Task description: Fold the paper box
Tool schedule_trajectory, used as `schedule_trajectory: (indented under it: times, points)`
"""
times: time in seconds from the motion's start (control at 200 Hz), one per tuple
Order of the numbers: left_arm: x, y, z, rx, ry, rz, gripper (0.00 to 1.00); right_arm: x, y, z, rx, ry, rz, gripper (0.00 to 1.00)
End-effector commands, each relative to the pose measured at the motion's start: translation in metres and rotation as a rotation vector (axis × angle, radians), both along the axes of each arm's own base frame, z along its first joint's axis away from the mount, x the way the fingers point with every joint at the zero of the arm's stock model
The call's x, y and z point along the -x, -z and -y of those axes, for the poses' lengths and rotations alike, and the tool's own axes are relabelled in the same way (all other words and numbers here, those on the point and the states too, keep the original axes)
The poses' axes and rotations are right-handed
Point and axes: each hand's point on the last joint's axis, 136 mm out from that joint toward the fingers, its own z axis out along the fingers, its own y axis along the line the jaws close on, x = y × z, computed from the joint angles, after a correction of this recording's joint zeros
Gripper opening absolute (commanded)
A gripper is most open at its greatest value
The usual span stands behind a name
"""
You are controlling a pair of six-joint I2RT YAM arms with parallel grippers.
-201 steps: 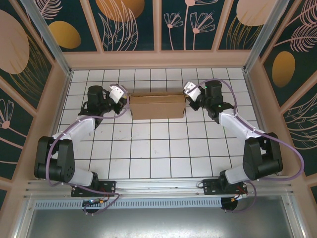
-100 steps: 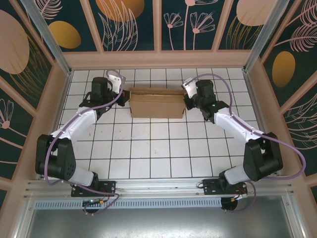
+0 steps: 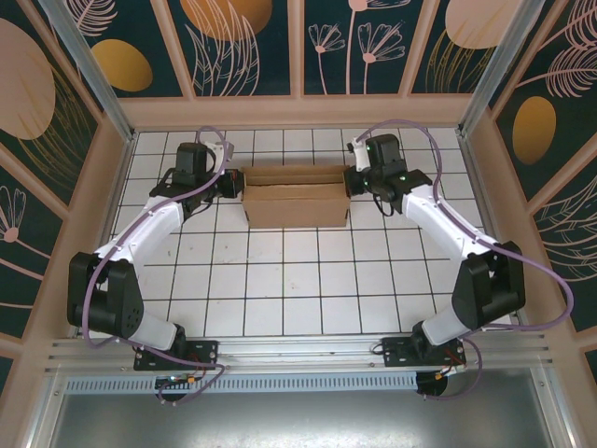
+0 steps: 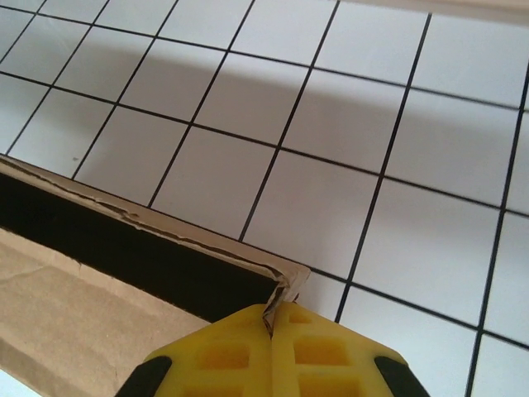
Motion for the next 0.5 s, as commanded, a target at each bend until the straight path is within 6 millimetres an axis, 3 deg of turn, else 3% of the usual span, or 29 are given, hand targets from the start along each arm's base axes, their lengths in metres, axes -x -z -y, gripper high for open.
schedule_trajectory:
  times: [0.0,0.195,0.49]
  points:
    - [0.011,0.007,0.014,0.018,0.041,-0.046,0.00,0.006,-0.004,-0.016,-0.126,-0.015,-0.110,0.00]
    - [0.012,0.004,0.015,0.027,0.043,-0.038,0.00,0.010,0.012,-0.015,-0.121,-0.005,-0.140,0.00]
    - [0.021,0.016,0.017,0.018,0.049,-0.060,0.00,0.018,0.032,-0.007,-0.032,0.012,-0.130,0.00]
